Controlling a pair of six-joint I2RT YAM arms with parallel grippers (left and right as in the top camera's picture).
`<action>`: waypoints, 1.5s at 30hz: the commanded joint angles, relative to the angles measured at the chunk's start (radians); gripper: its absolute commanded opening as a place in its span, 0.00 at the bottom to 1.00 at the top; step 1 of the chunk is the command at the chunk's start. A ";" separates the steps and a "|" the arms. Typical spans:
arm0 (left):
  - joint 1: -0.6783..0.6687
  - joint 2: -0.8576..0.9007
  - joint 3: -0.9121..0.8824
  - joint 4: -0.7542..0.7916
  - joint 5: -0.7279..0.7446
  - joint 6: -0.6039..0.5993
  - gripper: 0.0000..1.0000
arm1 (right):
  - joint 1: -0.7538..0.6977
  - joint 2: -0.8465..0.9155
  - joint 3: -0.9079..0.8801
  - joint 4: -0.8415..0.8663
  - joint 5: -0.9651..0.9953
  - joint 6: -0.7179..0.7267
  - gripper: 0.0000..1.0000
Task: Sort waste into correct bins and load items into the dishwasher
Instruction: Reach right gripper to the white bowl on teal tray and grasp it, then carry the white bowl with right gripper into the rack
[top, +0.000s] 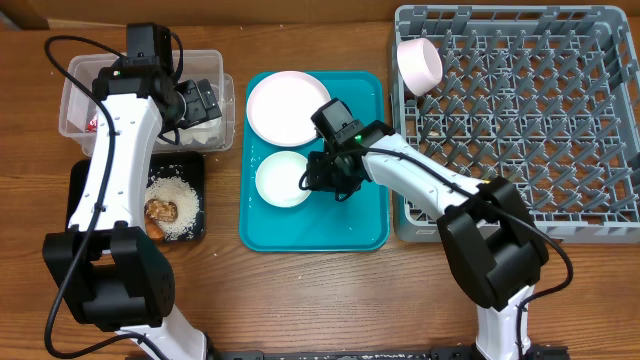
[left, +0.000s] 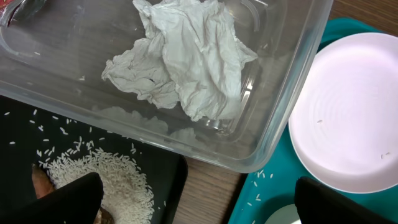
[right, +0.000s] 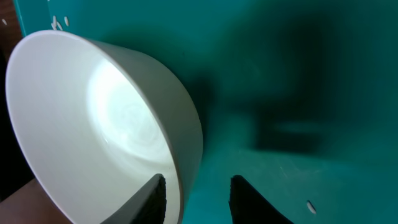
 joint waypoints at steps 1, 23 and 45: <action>0.003 -0.007 0.018 0.003 -0.012 0.017 1.00 | 0.006 0.014 -0.006 0.007 -0.020 0.011 0.24; 0.002 -0.007 0.018 0.003 -0.012 0.017 1.00 | -0.065 -0.454 0.061 -0.349 0.954 -0.021 0.04; 0.002 -0.007 0.018 0.003 -0.012 0.016 1.00 | -0.134 -0.278 0.019 -0.129 1.658 -0.709 0.04</action>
